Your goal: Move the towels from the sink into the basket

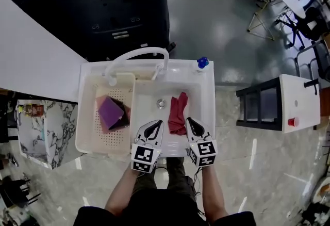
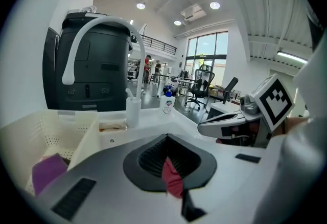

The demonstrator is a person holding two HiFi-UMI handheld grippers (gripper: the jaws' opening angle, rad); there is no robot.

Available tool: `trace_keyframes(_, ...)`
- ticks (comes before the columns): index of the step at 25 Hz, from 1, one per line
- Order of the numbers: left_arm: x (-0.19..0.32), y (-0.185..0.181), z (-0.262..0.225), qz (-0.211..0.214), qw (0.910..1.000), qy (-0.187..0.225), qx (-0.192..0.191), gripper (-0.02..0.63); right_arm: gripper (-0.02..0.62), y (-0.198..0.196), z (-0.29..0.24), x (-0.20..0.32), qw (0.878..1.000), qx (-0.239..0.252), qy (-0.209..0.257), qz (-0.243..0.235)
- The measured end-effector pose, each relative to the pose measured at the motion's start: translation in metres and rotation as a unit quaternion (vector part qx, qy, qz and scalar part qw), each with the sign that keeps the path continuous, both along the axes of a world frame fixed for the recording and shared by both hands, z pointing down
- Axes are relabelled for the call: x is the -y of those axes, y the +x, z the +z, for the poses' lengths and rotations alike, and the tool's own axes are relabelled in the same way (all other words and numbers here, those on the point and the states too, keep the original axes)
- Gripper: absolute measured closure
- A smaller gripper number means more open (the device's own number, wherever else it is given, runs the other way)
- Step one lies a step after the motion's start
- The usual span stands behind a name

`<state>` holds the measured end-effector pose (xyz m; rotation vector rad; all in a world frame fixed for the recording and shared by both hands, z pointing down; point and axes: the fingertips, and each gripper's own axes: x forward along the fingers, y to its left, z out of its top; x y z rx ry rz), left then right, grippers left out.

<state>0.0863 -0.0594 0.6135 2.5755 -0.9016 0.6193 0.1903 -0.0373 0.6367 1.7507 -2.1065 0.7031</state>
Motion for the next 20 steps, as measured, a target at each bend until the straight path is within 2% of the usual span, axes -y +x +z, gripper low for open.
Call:
trace_keyframes(9,-0.005,-0.001,0.055,-0.018,0.9986,-0.044,0.023,0.603,0.565,-0.002,0.047,-0.003,0.999,0.015,-0.033,-0.017)
trace_keyframes(20,0.001,-0.008,0.091,-0.036,0.9966,-0.067,0.032,0.603,0.565,-0.010,0.080,-0.004,0.997,0.029,-0.059,-0.030)
